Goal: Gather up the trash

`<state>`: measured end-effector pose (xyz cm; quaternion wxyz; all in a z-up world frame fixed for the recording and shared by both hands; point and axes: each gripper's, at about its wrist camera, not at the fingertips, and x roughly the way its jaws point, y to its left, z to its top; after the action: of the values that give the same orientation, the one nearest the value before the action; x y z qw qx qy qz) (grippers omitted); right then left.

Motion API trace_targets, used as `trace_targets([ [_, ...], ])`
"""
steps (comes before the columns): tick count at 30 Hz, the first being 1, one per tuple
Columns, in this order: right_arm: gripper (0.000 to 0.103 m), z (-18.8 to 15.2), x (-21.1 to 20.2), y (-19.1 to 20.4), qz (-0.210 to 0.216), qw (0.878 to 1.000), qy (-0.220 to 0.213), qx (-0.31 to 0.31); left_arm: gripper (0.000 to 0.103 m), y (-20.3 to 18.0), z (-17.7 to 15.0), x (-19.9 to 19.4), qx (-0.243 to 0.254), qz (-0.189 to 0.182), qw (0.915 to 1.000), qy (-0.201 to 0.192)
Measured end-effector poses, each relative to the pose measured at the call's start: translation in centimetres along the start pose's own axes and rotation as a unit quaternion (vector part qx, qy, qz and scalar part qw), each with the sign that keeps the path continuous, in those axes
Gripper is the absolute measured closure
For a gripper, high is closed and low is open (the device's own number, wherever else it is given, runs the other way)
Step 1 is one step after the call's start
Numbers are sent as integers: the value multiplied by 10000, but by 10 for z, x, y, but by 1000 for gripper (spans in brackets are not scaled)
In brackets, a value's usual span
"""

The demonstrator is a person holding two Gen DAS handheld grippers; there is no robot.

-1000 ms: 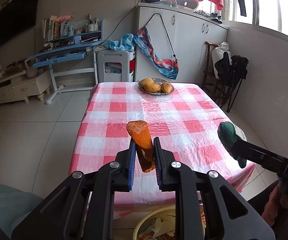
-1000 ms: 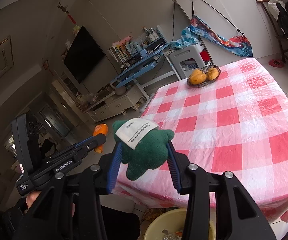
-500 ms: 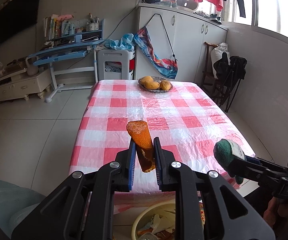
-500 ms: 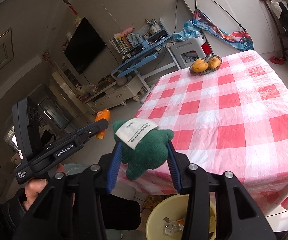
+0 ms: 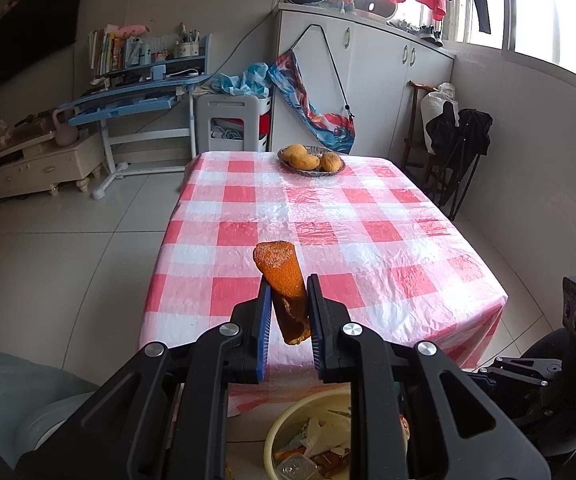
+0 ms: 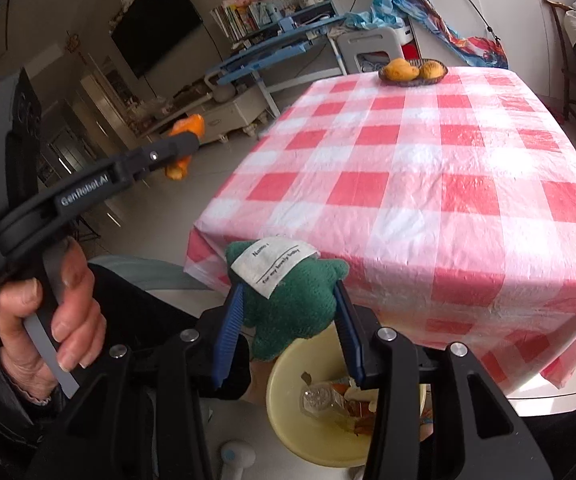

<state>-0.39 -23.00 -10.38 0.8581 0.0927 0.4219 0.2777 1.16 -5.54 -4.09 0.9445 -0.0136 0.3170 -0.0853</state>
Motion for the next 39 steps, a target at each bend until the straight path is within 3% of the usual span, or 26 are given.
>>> trace_targets([
  [6, 54, -11, 17, 2, -383, 9981, 453, -176, 87, 0, -10, -5, 1, 13, 10000, 67],
  [12, 40, -11, 13, -2, -465, 9986, 243, -50, 87, 0, -15, -1, 48, 10, 9997, 220],
  [22, 22, 0, -20, -14, -555, 9936, -897, 405, 86, -25, -51, 15, 458, -77, 9945, 936],
  [27, 15, 4, -44, -15, -778, 9822, -1651, 437, 86, -42, -78, 30, 796, -270, 9828, 1641],
  [29, 13, 5, -50, -15, -834, 9782, -1846, 449, 83, -50, -87, 35, 941, -326, 9772, 1874],
  [31, 13, 8, -54, -16, -890, 9750, -1986, 444, 73, -54, -93, 35, 1069, -304, 9742, 1963],
  [34, 11, 10, -58, -14, -956, 9713, -2146, 363, 59, -54, -90, 29, 1082, -189, 9771, 1823],
  [39, 10, 12, -61, -12, -1038, 9680, -2273, 229, 49, -41, -74, 18, 736, 22, 9871, 1423],
])
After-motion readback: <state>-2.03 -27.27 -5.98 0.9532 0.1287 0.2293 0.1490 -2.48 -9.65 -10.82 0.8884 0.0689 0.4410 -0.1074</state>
